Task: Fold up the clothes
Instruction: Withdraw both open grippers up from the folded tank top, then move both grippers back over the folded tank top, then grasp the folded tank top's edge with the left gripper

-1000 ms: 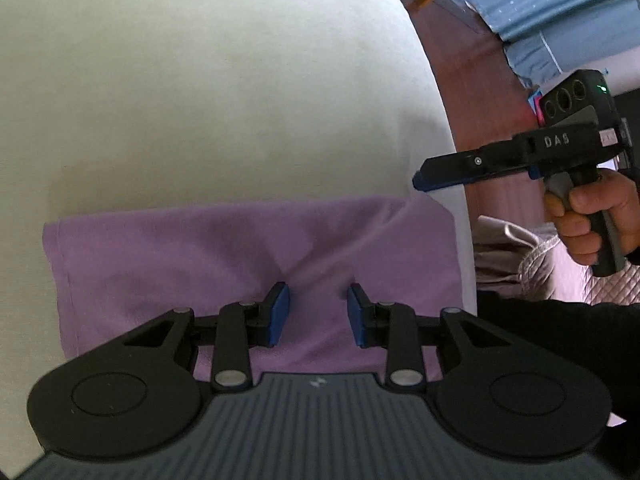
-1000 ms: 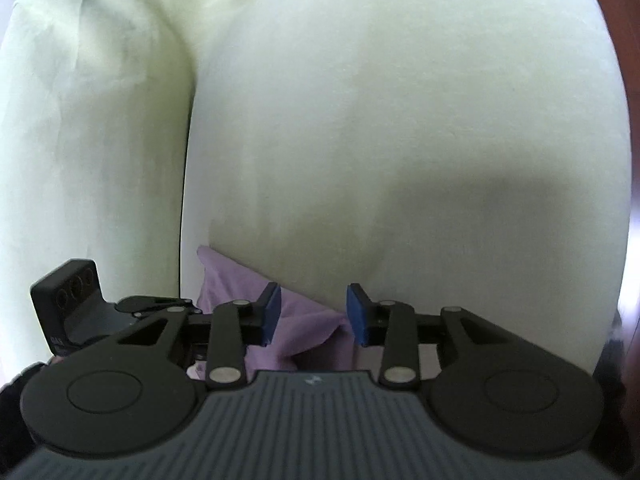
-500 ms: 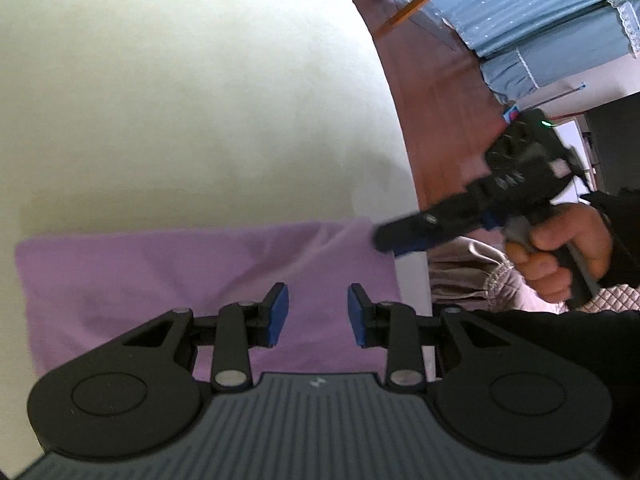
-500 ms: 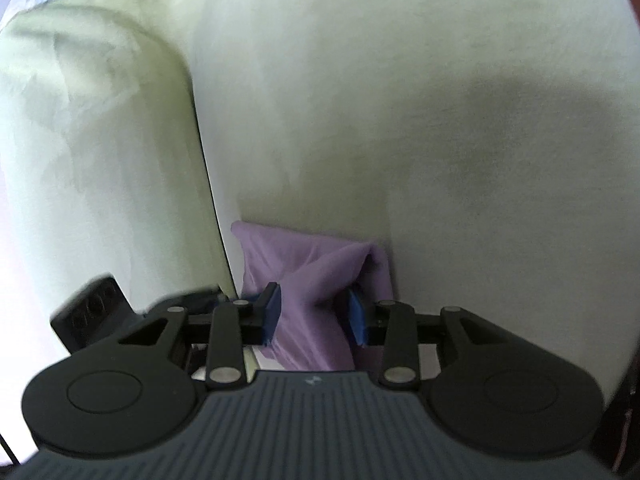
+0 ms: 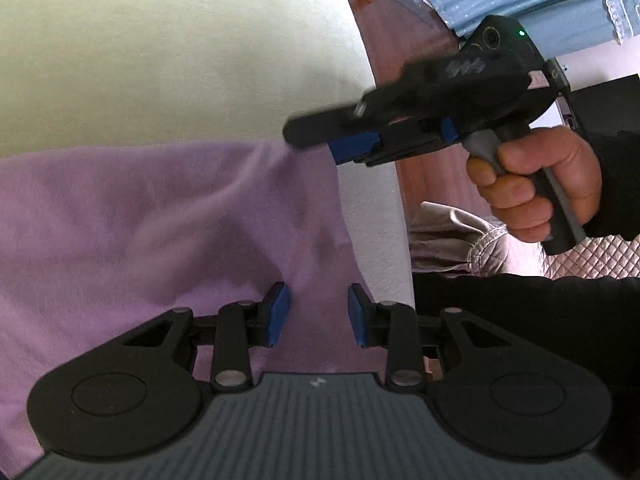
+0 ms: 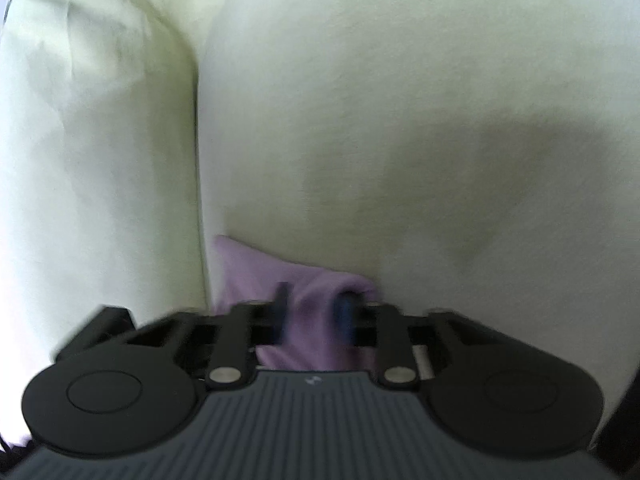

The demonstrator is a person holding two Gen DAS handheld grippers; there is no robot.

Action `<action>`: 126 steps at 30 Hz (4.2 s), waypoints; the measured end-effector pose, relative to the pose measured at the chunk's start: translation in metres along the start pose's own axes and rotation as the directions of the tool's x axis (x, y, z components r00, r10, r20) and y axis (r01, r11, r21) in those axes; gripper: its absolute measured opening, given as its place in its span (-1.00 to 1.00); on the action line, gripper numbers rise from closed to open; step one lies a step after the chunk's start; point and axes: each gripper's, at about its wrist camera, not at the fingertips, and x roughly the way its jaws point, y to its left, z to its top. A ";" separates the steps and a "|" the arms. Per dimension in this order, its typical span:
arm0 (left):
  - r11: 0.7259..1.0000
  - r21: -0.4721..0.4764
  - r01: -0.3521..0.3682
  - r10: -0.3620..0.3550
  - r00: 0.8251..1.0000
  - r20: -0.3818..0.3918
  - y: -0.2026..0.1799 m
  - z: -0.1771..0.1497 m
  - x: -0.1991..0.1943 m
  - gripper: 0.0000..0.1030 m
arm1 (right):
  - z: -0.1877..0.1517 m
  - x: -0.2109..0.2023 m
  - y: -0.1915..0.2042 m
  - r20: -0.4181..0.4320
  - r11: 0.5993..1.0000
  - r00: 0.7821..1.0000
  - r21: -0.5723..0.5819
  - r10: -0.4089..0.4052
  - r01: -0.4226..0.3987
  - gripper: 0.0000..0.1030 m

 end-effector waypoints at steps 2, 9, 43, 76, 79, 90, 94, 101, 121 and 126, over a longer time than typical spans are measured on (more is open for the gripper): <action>1.000 -0.005 0.004 -0.004 1.000 -0.001 0.001 0.000 -0.001 -0.25 | -0.001 -0.001 0.000 0.002 0.999 1.000 -0.023 -0.028 0.028 -0.89; 0.998 -0.035 -0.048 0.050 0.998 0.038 0.012 -0.002 -0.036 -0.24 | 0.003 -0.020 0.020 0.051 0.994 0.995 -0.062 -0.083 0.086 -0.80; 0.917 -0.191 -0.350 0.384 0.905 0.185 0.062 -0.002 -0.077 -0.10 | 0.006 0.020 0.081 0.001 0.806 0.952 -0.533 -0.305 0.259 -0.48; 0.638 -0.653 -0.407 0.684 0.690 0.238 -0.022 -0.115 -0.065 0.90 | -0.016 0.031 0.134 -0.088 0.423 0.935 -0.903 -0.344 0.071 0.05; 0.630 -0.671 -0.391 0.702 0.657 0.277 -0.025 -0.144 -0.059 0.90 | -0.040 0.043 0.135 -0.119 0.330 0.936 -0.944 -0.330 -0.003 0.05; 0.620 -0.634 -0.462 0.755 0.571 0.322 -0.012 -0.165 -0.034 0.90 | -0.085 0.079 0.116 -0.178 -0.094 0.952 -0.974 -0.250 -0.207 0.05; 0.624 -0.685 -0.376 0.745 0.550 0.377 -0.009 -0.182 -0.036 0.90 | -0.075 0.087 0.109 -0.252 -0.051 0.944 -0.962 -0.212 -0.268 0.05; 0.635 -0.742 -0.213 0.703 0.557 0.442 0.004 -0.208 -0.038 0.61 | -0.076 0.086 0.104 -0.291 -0.061 0.942 -0.950 -0.167 -0.305 0.08; 0.568 -0.822 -0.043 0.698 0.554 0.454 -0.003 -0.202 -0.034 0.00 | -0.166 0.038 0.077 -0.171 -0.574 0.975 -0.788 -0.139 -0.220 0.14; 0.614 -0.788 0.039 0.653 0.537 0.535 0.015 -0.213 -0.035 -0.03 | -0.166 0.048 0.073 -0.179 -0.528 0.972 -0.817 -0.153 -0.234 0.14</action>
